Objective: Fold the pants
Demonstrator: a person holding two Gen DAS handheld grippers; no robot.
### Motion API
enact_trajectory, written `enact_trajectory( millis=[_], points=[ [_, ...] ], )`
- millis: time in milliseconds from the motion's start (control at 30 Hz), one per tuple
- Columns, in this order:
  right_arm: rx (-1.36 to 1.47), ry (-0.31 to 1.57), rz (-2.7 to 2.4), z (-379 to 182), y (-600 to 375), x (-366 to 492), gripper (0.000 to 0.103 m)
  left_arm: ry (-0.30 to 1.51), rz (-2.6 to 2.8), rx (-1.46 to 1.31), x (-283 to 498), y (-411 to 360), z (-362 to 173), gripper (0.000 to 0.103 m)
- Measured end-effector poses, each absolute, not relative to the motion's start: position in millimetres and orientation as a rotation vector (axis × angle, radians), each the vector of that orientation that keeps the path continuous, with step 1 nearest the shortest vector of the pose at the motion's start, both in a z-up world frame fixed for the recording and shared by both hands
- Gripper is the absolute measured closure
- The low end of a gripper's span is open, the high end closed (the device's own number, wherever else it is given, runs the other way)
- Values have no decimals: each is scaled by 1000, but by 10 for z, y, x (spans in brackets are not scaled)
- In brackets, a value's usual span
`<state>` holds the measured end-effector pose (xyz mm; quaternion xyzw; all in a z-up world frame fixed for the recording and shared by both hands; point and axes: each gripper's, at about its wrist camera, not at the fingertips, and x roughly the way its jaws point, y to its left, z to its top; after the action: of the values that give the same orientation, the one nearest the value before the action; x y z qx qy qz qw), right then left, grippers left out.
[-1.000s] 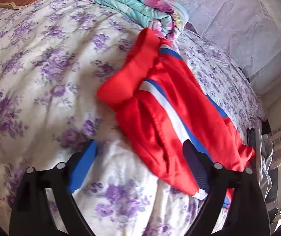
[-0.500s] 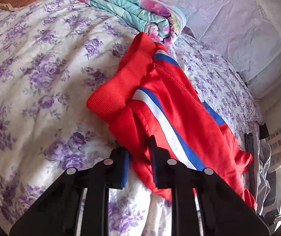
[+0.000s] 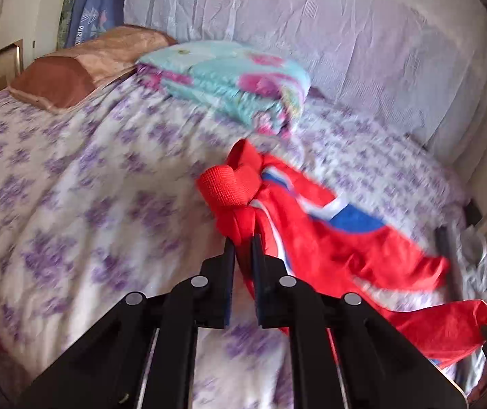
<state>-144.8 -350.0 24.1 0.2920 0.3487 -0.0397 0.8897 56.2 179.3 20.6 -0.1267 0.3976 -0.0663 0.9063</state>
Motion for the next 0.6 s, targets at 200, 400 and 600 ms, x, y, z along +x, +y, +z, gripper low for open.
enact_trajectory(
  millis=[200, 400, 600],
  points=[
    [766, 937, -153, -586, -3654, -1712, 74, 1043, -62, -310, 563, 2056, -552, 78],
    [386, 769, -565, 219, -3600, -2033, 39, 833, -12, -278, 256, 2158, 51, 47],
    [457, 760, -222, 136, -3440, -1647, 41, 793, -214, -200, 384, 1416, 138, 29]
  ],
)
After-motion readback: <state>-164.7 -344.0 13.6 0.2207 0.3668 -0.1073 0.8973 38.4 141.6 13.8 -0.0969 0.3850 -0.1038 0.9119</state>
